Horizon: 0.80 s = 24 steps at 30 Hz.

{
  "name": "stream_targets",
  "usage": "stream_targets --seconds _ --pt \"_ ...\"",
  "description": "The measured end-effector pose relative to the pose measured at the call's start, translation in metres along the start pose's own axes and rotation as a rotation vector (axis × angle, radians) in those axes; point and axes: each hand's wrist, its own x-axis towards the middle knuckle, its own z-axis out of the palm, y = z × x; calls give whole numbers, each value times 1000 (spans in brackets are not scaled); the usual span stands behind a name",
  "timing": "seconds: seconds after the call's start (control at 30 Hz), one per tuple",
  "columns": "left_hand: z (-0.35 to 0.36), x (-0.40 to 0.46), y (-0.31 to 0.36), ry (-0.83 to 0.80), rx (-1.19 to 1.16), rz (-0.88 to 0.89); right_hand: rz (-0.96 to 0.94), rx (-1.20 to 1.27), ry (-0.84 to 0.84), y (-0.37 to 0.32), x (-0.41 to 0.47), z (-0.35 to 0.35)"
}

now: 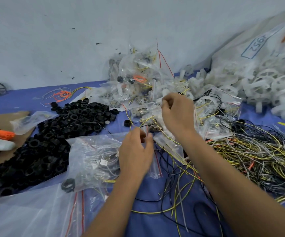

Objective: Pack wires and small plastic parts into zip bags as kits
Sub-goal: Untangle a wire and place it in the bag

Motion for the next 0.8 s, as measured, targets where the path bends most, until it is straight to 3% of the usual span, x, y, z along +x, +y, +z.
stream_targets --seconds 0.17,0.33,0.57,0.8 --pt "4 0 0 -44 77 -38 -107 -413 -139 29 68 24" --pt "5 1 -2 -55 105 -66 20 -712 -670 53 83 49" --pt "3 3 -2 -31 42 -115 -50 -693 -468 55 51 49" --pt "-1 7 -5 45 -74 -163 80 -290 -311 21 15 5"
